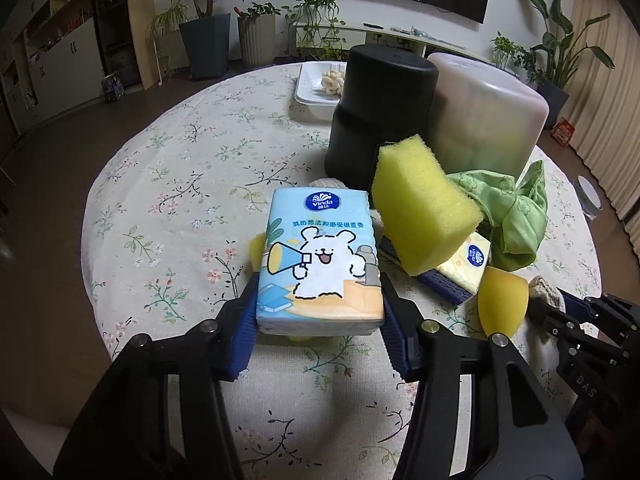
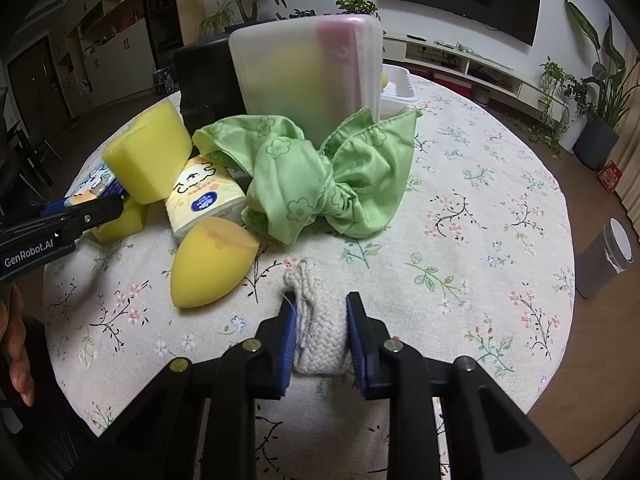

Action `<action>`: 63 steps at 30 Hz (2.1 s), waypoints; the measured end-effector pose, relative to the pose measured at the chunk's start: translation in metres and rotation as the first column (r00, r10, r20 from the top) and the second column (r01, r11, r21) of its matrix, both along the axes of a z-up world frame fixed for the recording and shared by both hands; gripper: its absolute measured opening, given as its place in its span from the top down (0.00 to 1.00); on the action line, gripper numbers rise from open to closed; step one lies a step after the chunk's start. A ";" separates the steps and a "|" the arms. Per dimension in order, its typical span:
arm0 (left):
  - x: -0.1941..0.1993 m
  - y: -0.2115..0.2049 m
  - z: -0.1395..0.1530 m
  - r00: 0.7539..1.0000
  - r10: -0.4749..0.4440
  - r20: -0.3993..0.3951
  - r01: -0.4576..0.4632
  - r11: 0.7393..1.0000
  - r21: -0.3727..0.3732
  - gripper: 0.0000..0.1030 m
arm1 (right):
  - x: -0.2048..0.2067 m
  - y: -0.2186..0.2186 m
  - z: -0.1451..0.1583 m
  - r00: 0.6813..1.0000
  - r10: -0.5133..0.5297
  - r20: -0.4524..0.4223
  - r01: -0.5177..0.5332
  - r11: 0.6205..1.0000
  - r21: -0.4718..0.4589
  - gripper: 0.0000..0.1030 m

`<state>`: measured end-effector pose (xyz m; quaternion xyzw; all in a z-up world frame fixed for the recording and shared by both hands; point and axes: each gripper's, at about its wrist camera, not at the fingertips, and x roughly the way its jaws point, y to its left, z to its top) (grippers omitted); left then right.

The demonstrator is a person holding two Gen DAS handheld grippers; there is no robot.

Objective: Organize soft objects
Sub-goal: 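Grasp the blue tissue pack with the left gripper while the right gripper grasps the woven scrub pad, then carry both items to the white tray and open both grippers to release them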

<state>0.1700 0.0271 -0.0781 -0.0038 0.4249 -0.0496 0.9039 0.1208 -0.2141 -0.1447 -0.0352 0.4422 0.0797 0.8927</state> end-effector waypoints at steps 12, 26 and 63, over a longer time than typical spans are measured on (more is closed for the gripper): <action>-0.013 0.005 0.015 0.999 -0.007 0.035 0.008 1.000 -0.019 0.51 | -0.009 -0.012 0.007 1.000 -0.001 0.004 0.001 0.999 0.036 0.76; -0.031 0.037 0.050 0.998 -0.023 0.056 0.026 0.998 -0.056 0.51 | -0.020 -0.063 0.052 0.999 -0.024 0.038 0.023 0.999 0.034 0.76; 0.268 0.014 0.105 0.941 -0.339 0.006 0.337 0.937 0.087 0.51 | 0.299 -0.107 0.155 0.985 0.164 0.045 -0.162 0.986 -0.040 0.76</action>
